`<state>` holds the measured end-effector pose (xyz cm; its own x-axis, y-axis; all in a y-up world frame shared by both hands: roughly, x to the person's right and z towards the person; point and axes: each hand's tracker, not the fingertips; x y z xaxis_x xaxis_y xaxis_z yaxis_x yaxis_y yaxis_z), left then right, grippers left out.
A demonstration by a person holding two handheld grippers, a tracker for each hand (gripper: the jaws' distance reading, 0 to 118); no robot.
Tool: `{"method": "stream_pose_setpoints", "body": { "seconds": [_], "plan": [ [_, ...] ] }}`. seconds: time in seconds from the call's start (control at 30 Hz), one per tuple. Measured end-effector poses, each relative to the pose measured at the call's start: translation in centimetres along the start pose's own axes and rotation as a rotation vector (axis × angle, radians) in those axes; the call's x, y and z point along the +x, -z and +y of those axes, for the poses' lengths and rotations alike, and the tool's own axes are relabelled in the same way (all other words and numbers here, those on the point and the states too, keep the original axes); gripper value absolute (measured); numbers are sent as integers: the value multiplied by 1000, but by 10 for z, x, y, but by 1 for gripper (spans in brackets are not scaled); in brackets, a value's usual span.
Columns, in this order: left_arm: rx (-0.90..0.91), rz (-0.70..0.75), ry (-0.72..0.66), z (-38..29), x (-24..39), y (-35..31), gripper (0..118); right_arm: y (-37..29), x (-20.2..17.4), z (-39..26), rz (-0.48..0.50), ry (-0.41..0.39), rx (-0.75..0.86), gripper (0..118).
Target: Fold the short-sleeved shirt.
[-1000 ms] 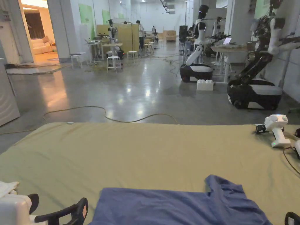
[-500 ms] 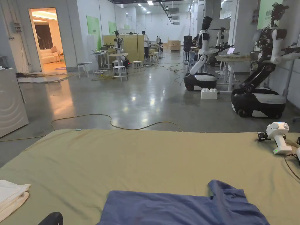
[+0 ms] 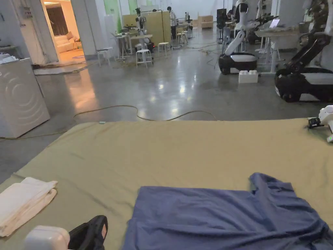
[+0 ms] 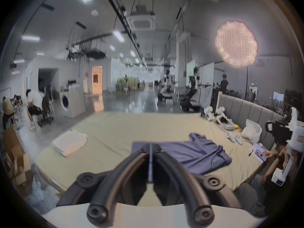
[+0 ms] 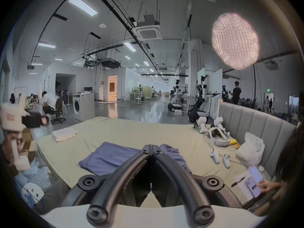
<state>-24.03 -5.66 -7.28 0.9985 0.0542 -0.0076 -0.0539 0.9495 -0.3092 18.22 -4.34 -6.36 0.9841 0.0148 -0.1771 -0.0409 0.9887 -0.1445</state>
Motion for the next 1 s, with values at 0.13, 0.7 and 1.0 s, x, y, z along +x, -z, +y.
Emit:
{"method": "stream_pose_setpoints", "body": {
  "seconds": [0.13,0.7,1.0],
  "plan": [
    [-267,-98,-112,-48,-30,98,97,15,12,-15,10,74,-78,0],
    [-598,102,-234,-162,-57,263,16,51,57,-78,-90,140,-378,0],
    [-698,87,-113,-155,-51,280,12,178,127,-139,-208,319,-582,88]
  ]
}}
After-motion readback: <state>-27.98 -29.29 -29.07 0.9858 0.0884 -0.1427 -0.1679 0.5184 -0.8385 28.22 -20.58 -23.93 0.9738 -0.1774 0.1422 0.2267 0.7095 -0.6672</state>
